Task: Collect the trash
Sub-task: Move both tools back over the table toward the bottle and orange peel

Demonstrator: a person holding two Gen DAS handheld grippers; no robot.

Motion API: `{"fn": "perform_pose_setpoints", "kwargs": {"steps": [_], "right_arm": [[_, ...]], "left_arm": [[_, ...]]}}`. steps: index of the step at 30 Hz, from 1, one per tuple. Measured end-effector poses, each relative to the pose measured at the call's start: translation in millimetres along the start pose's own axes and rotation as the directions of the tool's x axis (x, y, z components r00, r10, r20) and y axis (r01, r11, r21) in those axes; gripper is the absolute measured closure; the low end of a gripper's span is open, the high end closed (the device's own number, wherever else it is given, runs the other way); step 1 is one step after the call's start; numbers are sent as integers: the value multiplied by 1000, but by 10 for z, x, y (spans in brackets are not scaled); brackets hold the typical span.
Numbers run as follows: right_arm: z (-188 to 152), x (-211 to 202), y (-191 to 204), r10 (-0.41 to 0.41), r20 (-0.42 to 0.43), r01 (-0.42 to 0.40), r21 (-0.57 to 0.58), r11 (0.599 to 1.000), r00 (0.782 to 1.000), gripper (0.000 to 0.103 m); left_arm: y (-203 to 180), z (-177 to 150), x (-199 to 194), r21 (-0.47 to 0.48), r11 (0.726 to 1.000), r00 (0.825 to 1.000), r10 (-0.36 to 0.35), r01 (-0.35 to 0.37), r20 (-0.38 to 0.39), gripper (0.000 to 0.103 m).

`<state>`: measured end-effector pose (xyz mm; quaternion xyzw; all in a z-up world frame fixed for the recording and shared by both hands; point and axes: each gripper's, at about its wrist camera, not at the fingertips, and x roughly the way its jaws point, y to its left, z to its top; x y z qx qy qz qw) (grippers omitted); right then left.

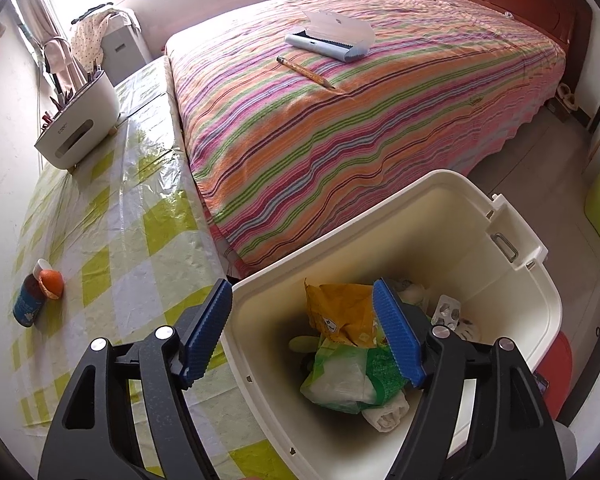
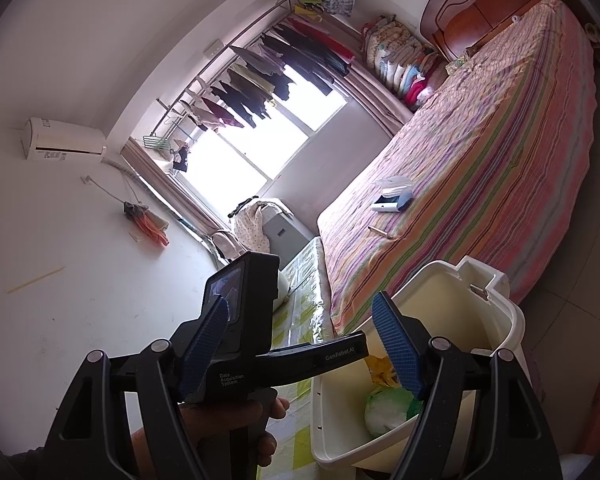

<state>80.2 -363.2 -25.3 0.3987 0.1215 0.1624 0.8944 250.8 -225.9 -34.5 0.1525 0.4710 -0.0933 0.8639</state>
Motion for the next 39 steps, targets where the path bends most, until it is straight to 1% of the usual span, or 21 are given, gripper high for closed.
{"fn": "perform_pose_setpoints", "kwargs": {"steps": [3, 10, 16, 20, 23, 28, 31, 39], "right_arm": [[-6, 10, 2, 5, -3, -5, -1, 1000, 1000, 31], [-4, 37, -3, 7, -10, -7, 7, 1000, 1000, 31], [-32, 95, 48, 14, -31, -14, 6, 1000, 999, 31], [-57, 129, 100, 23, -40, -23, 0, 1000, 999, 31], [-83, 180, 161, 27, -48, -28, -9, 1000, 998, 31], [-136, 314, 290, 24, -79, -27, -41, 999, 997, 31], [-174, 380, 361, 14, -90, -20, -65, 998, 996, 30], [-338, 618, 527, -18, -137, 2, -114, 993, 990, 30]], "left_arm": [[53, 12, -29, -28, 1000, 1000, 0, 0, 3, 29], [188, 26, -131, -85, 996, 999, -4, 7, 33, 29], [299, -31, -218, -108, 994, 999, -12, 15, 34, 28], [396, -90, -238, -115, 993, 1000, -5, 7, 22, 26], [507, -133, -263, -142, 990, 1000, -6, 9, 26, 26], [786, -216, -369, -211, 977, 999, -25, 34, 46, 26], [993, -290, -442, -236, 971, 998, -21, 34, 58, 26], [1753, -564, -659, -320, 946, 997, -38, 59, 72, 24]]}}
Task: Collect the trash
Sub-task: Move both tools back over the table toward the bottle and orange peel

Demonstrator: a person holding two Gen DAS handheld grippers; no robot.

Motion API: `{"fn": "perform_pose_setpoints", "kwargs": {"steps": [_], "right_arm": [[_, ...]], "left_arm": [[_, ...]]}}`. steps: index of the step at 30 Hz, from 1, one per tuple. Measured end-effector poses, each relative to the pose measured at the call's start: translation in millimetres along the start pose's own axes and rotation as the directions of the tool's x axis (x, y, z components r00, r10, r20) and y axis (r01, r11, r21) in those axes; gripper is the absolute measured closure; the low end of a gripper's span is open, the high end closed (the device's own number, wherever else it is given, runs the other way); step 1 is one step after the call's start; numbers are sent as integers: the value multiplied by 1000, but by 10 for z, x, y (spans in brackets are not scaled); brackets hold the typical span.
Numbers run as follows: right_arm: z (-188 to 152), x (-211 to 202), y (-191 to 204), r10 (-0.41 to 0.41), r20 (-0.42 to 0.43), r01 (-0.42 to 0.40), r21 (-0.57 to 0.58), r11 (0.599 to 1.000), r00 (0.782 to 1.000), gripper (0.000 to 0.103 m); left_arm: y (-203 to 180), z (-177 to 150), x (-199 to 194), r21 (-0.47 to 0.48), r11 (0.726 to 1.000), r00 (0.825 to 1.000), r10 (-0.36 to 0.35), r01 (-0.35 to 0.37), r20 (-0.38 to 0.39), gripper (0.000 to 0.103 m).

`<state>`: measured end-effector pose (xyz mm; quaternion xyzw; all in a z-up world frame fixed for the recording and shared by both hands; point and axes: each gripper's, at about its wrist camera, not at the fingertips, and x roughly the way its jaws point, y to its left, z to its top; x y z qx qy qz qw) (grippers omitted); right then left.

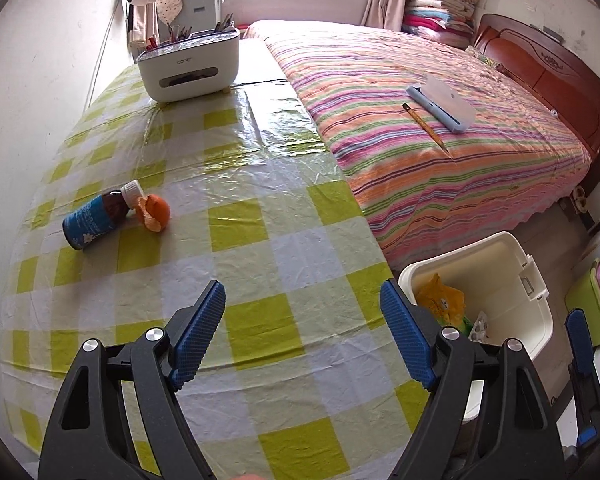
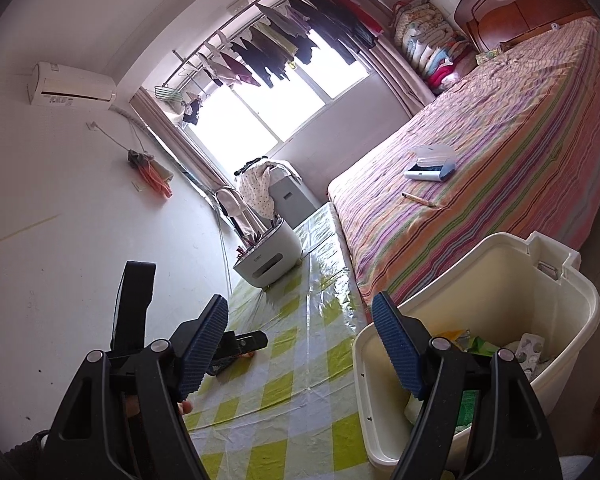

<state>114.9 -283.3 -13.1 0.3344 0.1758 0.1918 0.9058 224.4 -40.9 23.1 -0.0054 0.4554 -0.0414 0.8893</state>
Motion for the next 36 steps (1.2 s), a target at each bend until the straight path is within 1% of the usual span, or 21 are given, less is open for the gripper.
{"fn": "perform_pose_setpoints", "kwargs": {"steps": [4, 7, 9, 13, 18, 21, 23, 25, 27, 29, 31, 33, 35, 36], "right_arm": [[-59, 149, 100, -4, -37, 4, -15, 1000, 999, 30], [-140, 283, 163, -19, -85, 16, -40, 999, 996, 30], [-188, 336, 195, -14, -116, 9, -43, 999, 993, 30], [-274, 436, 303, -22, -144, 11, -80, 997, 989, 30], [-369, 665, 505, -8, -234, -32, -167, 985, 972, 30], [-429, 842, 626, 2, -295, -70, -220, 973, 956, 31], [-461, 985, 708, 16, -339, -106, -248, 963, 941, 31], [-477, 1113, 796, 14, -370, -130, -291, 948, 929, 31], [-501, 1274, 891, 12, -411, -162, -333, 929, 911, 31], [-512, 1452, 949, 8, -453, -188, -355, 916, 892, 31], [-516, 1619, 999, 7, -489, -209, -360, 909, 872, 31], [-541, 1804, 1082, -12, -523, -224, -386, 895, 852, 31], [-597, 1995, 1181, -34, -556, -250, -426, 869, 831, 31], [-626, 2071, 1220, -49, -564, -256, -449, 856, 824, 31]], "left_arm": [[423, 11, -167, -31, 999, 1000, 19, -18, 24, 24], [741, 48, -276, -60, 998, 999, 29, -26, 41, 24], [941, 75, -325, -76, 997, 998, 36, -33, 48, 24], [1277, 130, -361, -106, 994, 996, 42, -34, 72, 24], [1625, 175, -266, -142, 990, 997, 35, -24, 74, 24], [1805, 212, -165, -155, 988, 998, 26, -15, 65, 24], [1921, 237, -114, -149, 989, 999, 8, 0, 52, 24], [2028, 267, -87, -132, 991, 999, -12, 18, 47, 24], [2134, 293, -85, -99, 993, 997, -62, 67, 46, 23], [2228, 316, -67, -64, 994, 996, -84, 85, 30, 23], [2340, 326, -90, -57, 994, 995, -88, 91, 57, 23], [2447, 352, -86, -58, 991, 991, -117, 121, 61, 22], [2522, 370, -83, -65, 988, 988, -138, 143, 75, 22], [2551, 381, -72, -67, 986, 986, -146, 151, 80, 22]]}}
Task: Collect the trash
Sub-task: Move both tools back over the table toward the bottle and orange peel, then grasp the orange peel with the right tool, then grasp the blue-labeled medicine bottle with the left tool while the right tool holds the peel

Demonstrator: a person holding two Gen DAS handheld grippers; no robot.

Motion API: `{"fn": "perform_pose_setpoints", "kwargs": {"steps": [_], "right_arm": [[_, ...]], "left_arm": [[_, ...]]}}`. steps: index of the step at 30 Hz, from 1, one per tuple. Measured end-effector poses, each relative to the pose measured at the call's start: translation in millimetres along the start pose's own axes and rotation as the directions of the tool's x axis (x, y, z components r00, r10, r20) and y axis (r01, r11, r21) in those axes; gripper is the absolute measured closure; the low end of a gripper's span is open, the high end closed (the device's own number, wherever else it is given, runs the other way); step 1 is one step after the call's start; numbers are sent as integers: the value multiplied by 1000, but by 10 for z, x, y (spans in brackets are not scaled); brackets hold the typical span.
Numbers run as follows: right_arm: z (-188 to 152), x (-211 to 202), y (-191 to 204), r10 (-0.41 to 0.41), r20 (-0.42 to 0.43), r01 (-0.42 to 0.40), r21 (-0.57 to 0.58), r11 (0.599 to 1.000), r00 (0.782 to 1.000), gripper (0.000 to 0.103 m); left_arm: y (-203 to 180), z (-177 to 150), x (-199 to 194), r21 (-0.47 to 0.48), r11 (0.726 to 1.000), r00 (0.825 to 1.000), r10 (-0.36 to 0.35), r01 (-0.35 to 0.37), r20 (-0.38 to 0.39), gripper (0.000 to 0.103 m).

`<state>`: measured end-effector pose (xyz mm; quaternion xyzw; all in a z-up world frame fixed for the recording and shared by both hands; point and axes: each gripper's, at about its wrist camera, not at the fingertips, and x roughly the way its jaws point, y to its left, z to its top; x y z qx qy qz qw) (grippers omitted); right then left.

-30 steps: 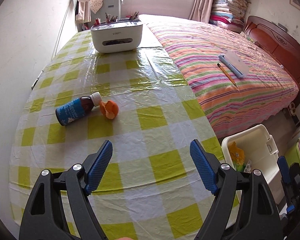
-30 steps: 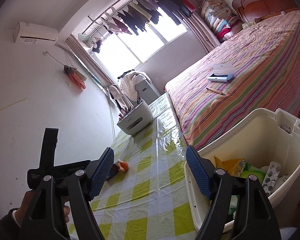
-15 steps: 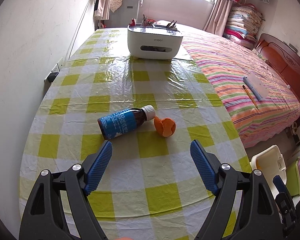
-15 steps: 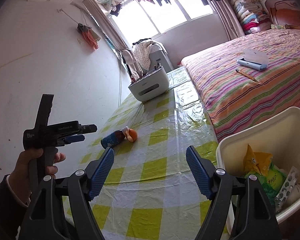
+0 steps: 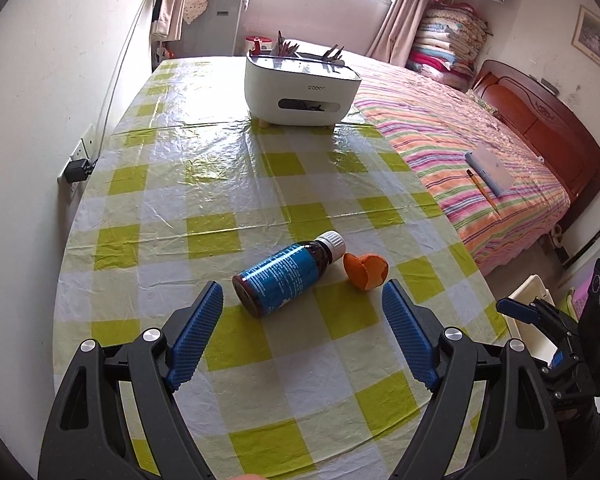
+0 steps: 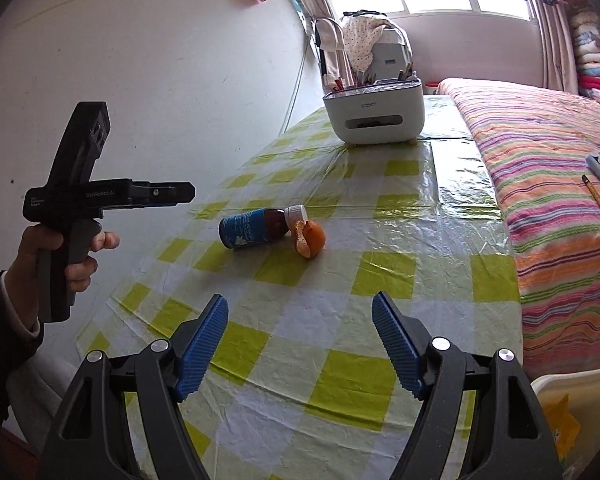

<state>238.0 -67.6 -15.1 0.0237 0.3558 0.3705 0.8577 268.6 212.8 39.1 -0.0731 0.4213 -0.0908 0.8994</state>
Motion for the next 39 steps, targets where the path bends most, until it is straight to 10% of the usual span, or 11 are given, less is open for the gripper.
{"fn": "perform_pose_setpoints", "kwargs": {"steps": [25, 28, 32, 39], "right_arm": [[559, 1398, 100, -56, -212, 32, -111, 993, 976, 32], [563, 1497, 88, -54, -233, 27, -116, 993, 971, 38], [539, 1556, 19, -34, -247, 11, -94, 996, 968, 71], [455, 1175, -203, 38, -188, -30, 46, 998, 981, 74]], "left_arm": [[365, 141, 409, -2, 1000, 999, -2, 1, -36, 22], [384, 155, 463, -10, 1000, 999, -13, 12, -50, 22], [333, 176, 544, 22, 1000, 998, -13, 14, -65, 22], [97, 179, 816, 212, 977, 987, 3, 31, -160, 22]]}}
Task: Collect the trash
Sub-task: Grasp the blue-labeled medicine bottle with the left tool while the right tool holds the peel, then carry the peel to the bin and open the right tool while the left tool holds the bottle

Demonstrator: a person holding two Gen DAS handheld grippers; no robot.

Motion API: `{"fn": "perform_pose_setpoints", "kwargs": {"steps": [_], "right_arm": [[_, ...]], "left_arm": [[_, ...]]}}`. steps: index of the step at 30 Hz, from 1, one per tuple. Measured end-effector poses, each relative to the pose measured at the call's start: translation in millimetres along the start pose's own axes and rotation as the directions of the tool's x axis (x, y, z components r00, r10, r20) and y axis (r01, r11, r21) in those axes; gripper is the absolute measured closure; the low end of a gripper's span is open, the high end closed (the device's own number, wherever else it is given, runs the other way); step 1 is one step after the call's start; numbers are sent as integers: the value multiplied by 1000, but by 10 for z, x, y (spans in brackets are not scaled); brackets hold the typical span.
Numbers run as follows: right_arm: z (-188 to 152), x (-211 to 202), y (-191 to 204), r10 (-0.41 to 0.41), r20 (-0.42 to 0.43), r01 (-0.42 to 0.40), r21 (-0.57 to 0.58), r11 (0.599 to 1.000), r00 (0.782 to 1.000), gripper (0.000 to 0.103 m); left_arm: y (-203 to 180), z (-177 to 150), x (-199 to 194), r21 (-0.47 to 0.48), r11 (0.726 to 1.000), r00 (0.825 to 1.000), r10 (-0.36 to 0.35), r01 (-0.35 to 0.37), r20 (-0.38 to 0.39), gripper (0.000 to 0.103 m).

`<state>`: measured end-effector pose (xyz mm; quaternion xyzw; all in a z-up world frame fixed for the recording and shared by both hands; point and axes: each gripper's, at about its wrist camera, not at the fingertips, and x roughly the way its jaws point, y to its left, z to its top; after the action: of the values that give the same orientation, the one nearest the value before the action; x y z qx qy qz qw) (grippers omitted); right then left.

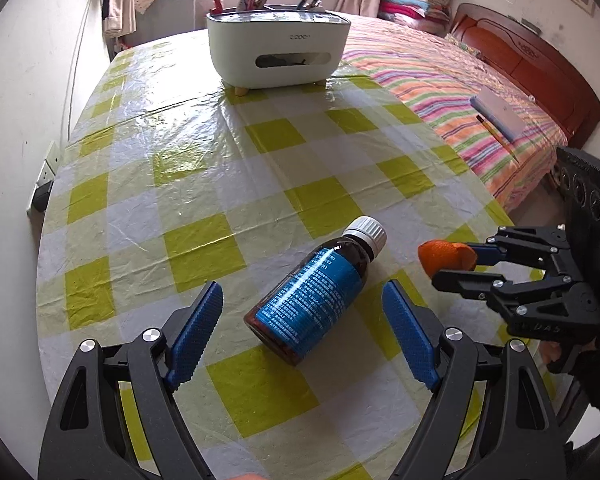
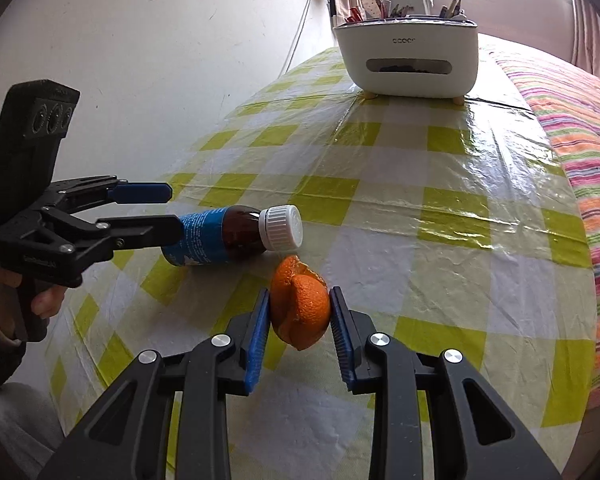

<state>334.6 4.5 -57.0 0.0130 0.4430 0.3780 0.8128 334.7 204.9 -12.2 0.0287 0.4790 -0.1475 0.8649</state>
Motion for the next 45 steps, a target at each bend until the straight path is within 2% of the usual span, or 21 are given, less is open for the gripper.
{"fn": "perform_pose_setpoints", "kwargs": {"steps": [3, 5, 8, 13, 15, 16, 19, 21, 24, 26, 34, 37, 45], "right_arm": [[-97, -163, -104, 41, 24, -42, 73, 996, 999, 74], [-155, -252, -149, 54, 38, -58, 104, 993, 998, 74], [-214, -334, -143, 60, 51, -66, 115, 991, 997, 74], [-320, -470, -129, 86, 73, -95, 132, 987, 994, 74], [-355, -516, -113, 86, 83, -97, 129, 987, 993, 74], [-369, -535, -115, 86, 87, -97, 128, 987, 992, 74], [-423, -598, -93, 83, 100, -96, 126, 987, 992, 74], [-467, -643, -104, 79, 109, -93, 132, 987, 991, 74], [-511, -719, -129, 68, 126, -87, 143, 986, 990, 74], [-542, -788, -152, 63, 144, -85, 153, 985, 988, 74], [-752, -1101, -260, 39, 217, -82, 191, 978, 975, 74], [-845, -1200, -332, 26, 235, -78, 212, 974, 972, 74], [-1153, -1458, -502, -51, 273, -26, 270, 963, 961, 74]], "left_arm": [[-145, 0, 142, 129, 991, 998, 42, -35, -53, 22], [-231, -8, 205, 198, 980, 997, 40, -25, -73, 22], [-300, 0, 303, 232, 972, 994, 66, -45, -87, 22], [-237, 33, 430, 165, 986, 994, 47, -30, -101, 24], [-224, 10, 484, 150, 988, 992, 43, -24, -119, 34], [-222, -4, 518, 144, 989, 990, 48, -28, -132, 44], [-213, -21, 498, 111, 993, 993, 58, -46, -102, 52], [-180, -11, 488, 56, 997, 994, 62, -57, -93, 61], [-118, -8, 467, -47, 997, 995, 50, -54, -80, 61], [-138, -32, 447, -81, 994, 994, 67, -74, -86, 61], [-485, -210, 359, -35, 991, 986, 124, -128, -112, 61], [-666, -259, 273, -15, 991, 987, 128, -130, -100, 61], [-1147, -307, 38, -3, 996, 994, 85, -86, -68, 61]]}}
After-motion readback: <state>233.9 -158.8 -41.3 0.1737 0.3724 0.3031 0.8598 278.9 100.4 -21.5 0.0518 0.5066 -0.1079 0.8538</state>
